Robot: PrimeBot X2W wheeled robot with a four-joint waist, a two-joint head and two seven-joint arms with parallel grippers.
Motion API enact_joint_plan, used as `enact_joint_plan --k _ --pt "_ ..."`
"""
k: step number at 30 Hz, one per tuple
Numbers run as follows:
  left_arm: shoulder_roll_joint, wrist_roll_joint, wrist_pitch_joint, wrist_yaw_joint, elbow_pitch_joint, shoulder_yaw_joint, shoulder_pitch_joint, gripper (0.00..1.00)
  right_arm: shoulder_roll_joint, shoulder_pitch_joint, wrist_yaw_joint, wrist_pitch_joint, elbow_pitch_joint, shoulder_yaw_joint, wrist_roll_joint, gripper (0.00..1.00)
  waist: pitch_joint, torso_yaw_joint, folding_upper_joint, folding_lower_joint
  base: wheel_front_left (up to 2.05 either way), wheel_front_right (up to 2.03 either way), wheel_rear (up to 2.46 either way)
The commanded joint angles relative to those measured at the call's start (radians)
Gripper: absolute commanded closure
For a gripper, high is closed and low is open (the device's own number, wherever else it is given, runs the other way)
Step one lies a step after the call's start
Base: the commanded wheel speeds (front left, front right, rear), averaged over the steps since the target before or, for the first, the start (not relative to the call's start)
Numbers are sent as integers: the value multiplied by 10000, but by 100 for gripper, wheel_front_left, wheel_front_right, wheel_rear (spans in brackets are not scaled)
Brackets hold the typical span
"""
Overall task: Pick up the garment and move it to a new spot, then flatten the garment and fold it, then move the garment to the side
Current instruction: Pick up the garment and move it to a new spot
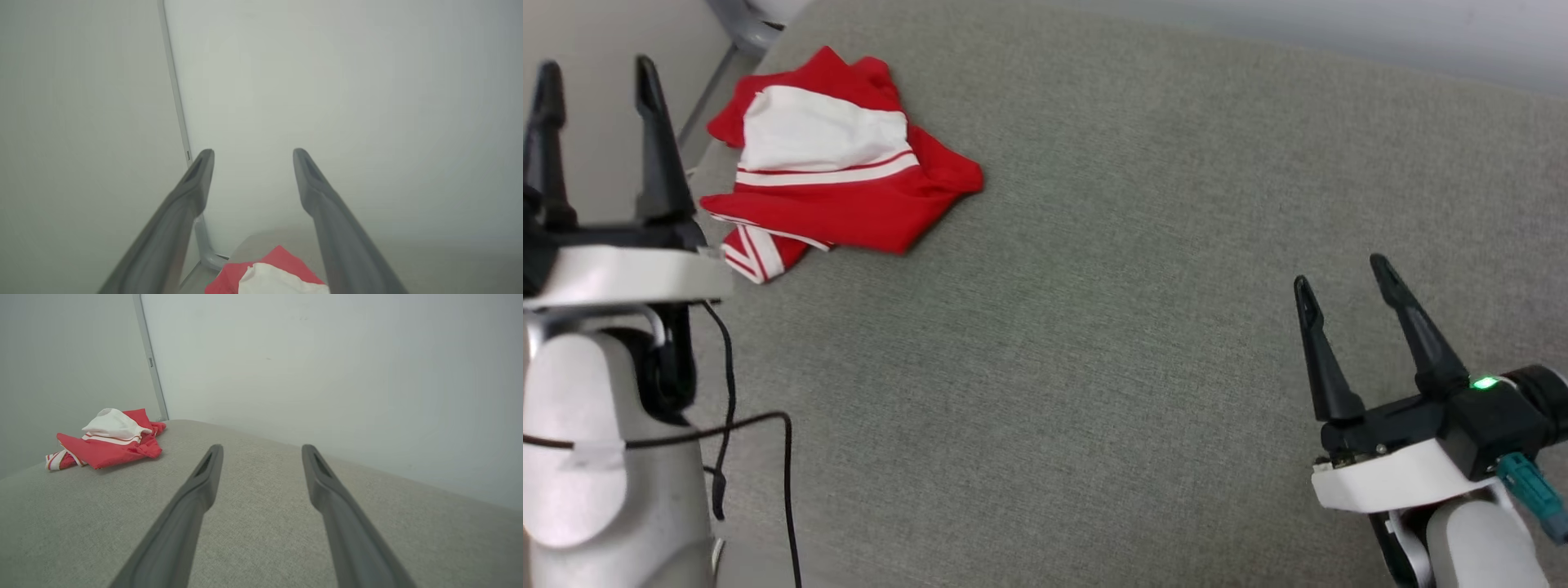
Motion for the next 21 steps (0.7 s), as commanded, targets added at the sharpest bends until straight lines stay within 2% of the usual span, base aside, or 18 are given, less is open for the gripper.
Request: enact_joint_plan --k 1,7,11,14,21 --pt "149 -55 -25 -83 170 77 -522 0 -117 -287 -7 -21 -195 -16 -111 0 804 -512 0 -1 0 0 0" --pt "1136 -403 -25 -246 1455 -342 -2148 0 -304 -786 -7 -21 -776 -41 -285 0 1814 -927 0 -1 0 0 0" --pt "2129 -1140 624 -261 2611 -1613 -3024 0 -334 -1018 -7 -21 -1098 -117 -343 0 2227 -1158 0 -1 0 0 0" --pt "2924 -2188 1782 -258 3127 -2743 -3514 0 -336 -1118 -7 -21 -1275 -194 -399 0 2464 -1282 0 -1 0 0 0" --pt "4588 -4897 6059 -261 3750 -4873 -4152 0 -307 -1311 -7 -21 -1505 -230 -373 0 2855 -1549 0 -1 0 0 0"
